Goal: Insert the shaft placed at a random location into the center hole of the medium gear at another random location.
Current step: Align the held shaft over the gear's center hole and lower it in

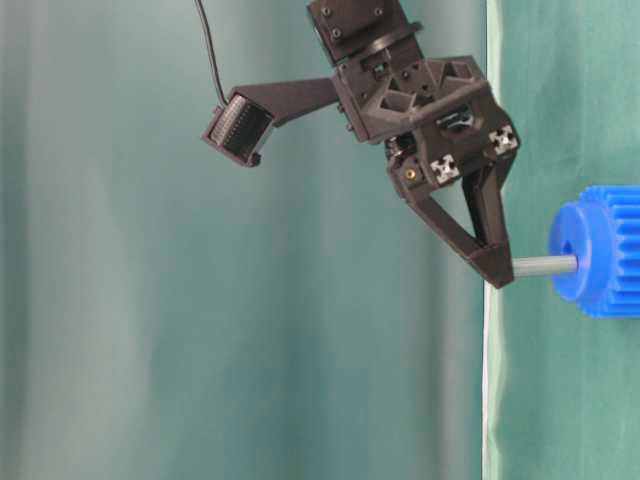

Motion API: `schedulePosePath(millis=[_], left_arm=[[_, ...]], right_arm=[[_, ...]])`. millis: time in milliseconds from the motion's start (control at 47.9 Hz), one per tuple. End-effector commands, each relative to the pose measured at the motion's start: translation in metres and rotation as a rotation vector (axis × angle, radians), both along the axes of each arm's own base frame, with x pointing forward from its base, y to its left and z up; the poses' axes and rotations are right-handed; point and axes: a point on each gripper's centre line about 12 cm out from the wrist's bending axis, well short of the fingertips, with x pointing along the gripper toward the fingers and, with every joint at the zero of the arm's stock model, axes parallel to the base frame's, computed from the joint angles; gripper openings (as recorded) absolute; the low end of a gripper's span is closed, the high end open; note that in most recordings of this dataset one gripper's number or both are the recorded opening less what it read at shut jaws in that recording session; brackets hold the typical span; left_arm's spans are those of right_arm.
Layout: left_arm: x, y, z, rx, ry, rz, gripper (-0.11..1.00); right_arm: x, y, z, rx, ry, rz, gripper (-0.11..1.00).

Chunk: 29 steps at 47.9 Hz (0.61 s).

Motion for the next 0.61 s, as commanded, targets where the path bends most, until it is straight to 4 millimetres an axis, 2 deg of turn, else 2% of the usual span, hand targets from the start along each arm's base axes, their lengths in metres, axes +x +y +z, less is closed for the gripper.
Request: schedulePosePath(millis=[0, 146, 584], left_arm=[[0.002, 0.000, 0.007, 0.003, -0.017, -0.001, 0.00], [0.002, 0.000, 0.007, 0.003, -0.017, 0.001, 0.00], [0.002, 0.000, 0.007, 0.003, -0.018, 0.001, 0.00]], right_arm=[[0.001, 0.000, 0.003, 0.014, -0.010, -0.008, 0.14], [0.001, 0.000, 0.007, 0.010, -0.020, -0.007, 0.14], [-0.006, 0.001, 0.044, -0.041, -0.098, 0.013, 0.14]])
